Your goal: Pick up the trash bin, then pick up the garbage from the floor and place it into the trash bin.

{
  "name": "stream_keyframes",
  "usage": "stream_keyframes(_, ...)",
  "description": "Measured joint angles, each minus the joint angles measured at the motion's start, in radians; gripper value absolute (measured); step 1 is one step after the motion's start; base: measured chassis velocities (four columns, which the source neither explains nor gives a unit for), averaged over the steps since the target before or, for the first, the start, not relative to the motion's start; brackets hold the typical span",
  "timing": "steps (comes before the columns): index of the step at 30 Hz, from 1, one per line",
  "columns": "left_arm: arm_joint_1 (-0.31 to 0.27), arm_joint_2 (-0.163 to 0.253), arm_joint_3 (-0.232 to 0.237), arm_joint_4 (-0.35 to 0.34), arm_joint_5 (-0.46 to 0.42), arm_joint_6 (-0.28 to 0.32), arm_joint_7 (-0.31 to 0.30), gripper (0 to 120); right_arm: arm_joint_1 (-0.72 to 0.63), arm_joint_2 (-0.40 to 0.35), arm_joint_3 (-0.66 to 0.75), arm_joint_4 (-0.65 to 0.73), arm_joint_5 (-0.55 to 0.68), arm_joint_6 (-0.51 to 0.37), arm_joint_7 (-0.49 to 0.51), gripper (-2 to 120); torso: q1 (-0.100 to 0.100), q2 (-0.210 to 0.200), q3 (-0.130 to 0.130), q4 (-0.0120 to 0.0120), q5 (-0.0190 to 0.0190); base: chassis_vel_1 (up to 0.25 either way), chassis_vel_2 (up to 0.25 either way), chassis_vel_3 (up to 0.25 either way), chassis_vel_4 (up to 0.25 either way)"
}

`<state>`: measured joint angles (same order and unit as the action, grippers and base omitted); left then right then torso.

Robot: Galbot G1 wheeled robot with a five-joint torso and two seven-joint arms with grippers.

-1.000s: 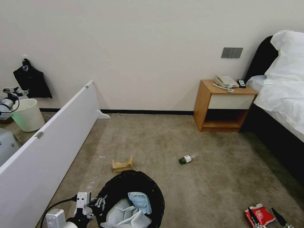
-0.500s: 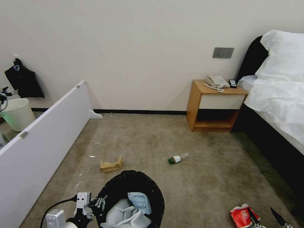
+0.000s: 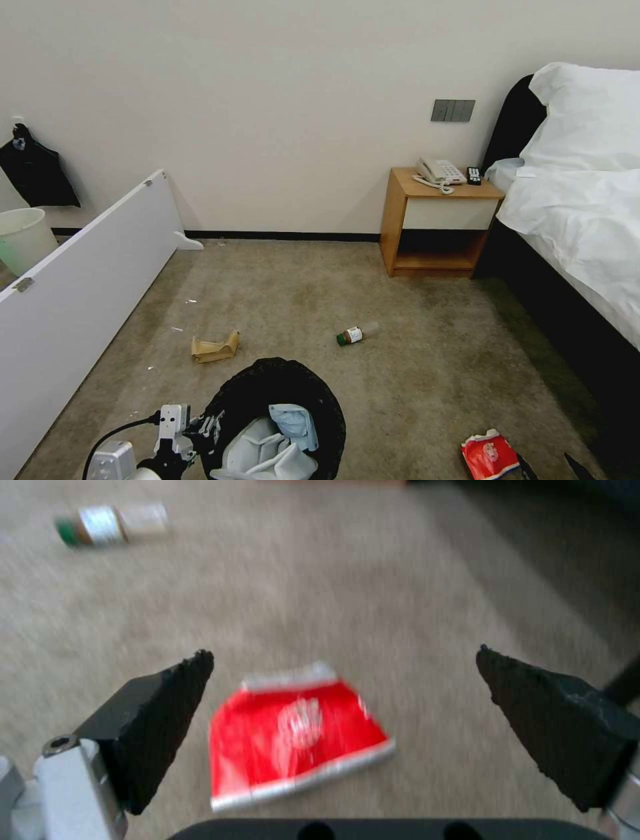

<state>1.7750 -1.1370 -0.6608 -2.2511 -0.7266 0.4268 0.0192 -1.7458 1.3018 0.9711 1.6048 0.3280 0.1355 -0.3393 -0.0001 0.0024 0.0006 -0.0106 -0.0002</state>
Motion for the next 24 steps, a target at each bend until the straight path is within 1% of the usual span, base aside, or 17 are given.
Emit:
stream_keyframes(1,0.001,-0.002,-0.002,-0.001,0.000,0.001,0.000,4,0.003,-0.013,-0.020,-0.003,-0.003,-0.035,0.026,100,0.000,0.000,0.000,-0.0001,0.0004,0.000,0.000,0.000,0.000)
stream_keyframes(2,0.001,-0.002,-0.002,-0.001,0.000,0.001,0.000,4,0.003,-0.013,-0.020,-0.003,-0.003,-0.035,0.026,100,0.000,0.000,0.000,-0.0001,0.0004,0.000,0.000,0.000,0.000)
stream_keyframes(4,0.003,-0.004,-0.007,-0.004,0.001,0.002,0.000,4,0.020,-0.033,-0.047,-0.013,-0.013,-0.095,0.043,100,0.000,0.000,0.000,-0.0003,0.0002,0.000,0.000,0.000,0.000)
stream_keyframes(5,0.003,-0.004,-0.007,-0.004,0.001,0.002,0.000,4,0.020,-0.033,-0.047,-0.013,-0.013,-0.095,0.043,100,0.000,0.000,0.000,-0.0003,0.0002,0.000,0.000,0.000,0.000)
stream_keyframes(7,0.005,-0.004,-0.014,-0.005,0.001,0.004,-0.001,4,0.053,-0.046,-0.069,-0.036,-0.028,-0.153,0.053,100,0.000,0.000,0.000,-0.0002,0.0003,0.000,0.000,0.000,0.000)
stream_keyframes(9,0.005,-0.004,-0.015,-0.005,0.001,0.004,-0.001,4,0.060,-0.048,-0.072,-0.041,-0.028,-0.162,0.054,100,0.000,0.000,0.000,-0.0002,0.0004,0.000,0.000,0.000,0.000)
stream_keyframes(10,0.006,-0.004,-0.020,-0.008,0.001,0.006,-0.001,4,0.091,-0.059,-0.084,-0.063,-0.028,-0.192,0.055,100,0.000,0.000,0.000,0.0001,0.0004,0.000,0.000,0.000,0.000)
stream_keyframes(11,0.006,-0.004,-0.020,-0.008,0.001,0.006,-0.001,4,0.091,-0.059,-0.084,-0.063,-0.028,-0.192,0.055,100,0.000,0.000,0.000,0.0001,0.0004,0.000,0.000,0.000,0.000)
stream_keyframes(12,0.010,-0.002,-0.025,-0.013,0.000,0.008,-0.001,4,0.118,-0.073,-0.098,-0.090,-0.027,-0.218,0.055,100,0.000,0.000,0.000,-0.0001,-0.0002,0.000,0.000,0.000,0.000)
stream_keyframes(13,0.018,0.000,-0.033,-0.018,-0.003,0.010,-0.001,4,0.153,-0.089,-0.120,-0.121,-0.015,-0.238,0.055,100,0.000,0.000,0.000,-0.0003,0.0003,0.000,0.000,0.000,0.000)
stream_keyframes(14,0.018,0.000,-0.033,-0.018,-0.003,0.010,-0.001,4,0.153,-0.089,-0.120,-0.121,-0.015,-0.238,0.055,100,0.000,0.000,0.000,-0.0003,0.0003,0.000,0.000,0.000,0.000)
stream_keyframes(16,0.031,0.004,-0.053,-0.027,-0.007,0.012,-0.001,4,0.217,-0.105,-0.160,-0.183,0.007,-0.263,0.056,100,0.000,0.000,0.000,0.0004,-0.0001,0.000,0.000,0.000,0.000)
stream_keyframes(19,0.038,0.005,-0.068,-0.031,-0.013,0.014,-0.001,4,0.269,-0.103,-0.192,-0.243,0.012,-0.270,0.063,100,0.000,0.000,0.000,0.0003,0.0007,0.000,0.000,0.000,0.000)
stream_keyframes(20,0.039,0.004,-0.076,-0.032,-0.017,0.016,-0.001,4,0.292,-0.100,-0.206,-0.277,0.010,-0.270,0.065,100,0.000,0.000,0.000,0.0002,-0.0001,0.000,0.000,0.000,0.000)
stream_keyframes(21,0.039,0.004,-0.076,-0.032,-0.017,0.016,-0.001,4,0.292,-0.100,-0.206,-0.277,0.010,-0.270,0.065,100,0.000,0.000,0.000,0.0002,-0.0001,0.000,0.000,0.000,0.000)
stream_keyframes(22,0.039,0.004,-0.084,-0.033,-0.022,0.018,-0.002,4,0.315,-0.096,-0.221,-0.315,-0.004,-0.269,0.065,100,0.000,0.000,0.000,-0.0004,0.0001,0.000,0.000,0.000,0.000)
stream_keyframes(24,0.038,0.004,-0.087,-0.033,-0.024,0.020,-0.003,4,0.324,-0.094,-0.225,-0.330,-0.010,-0.267,0.065,100,0.000,0.000,0.000,-0.0003,0.0006,0.000,0.000,0.000,0.000)
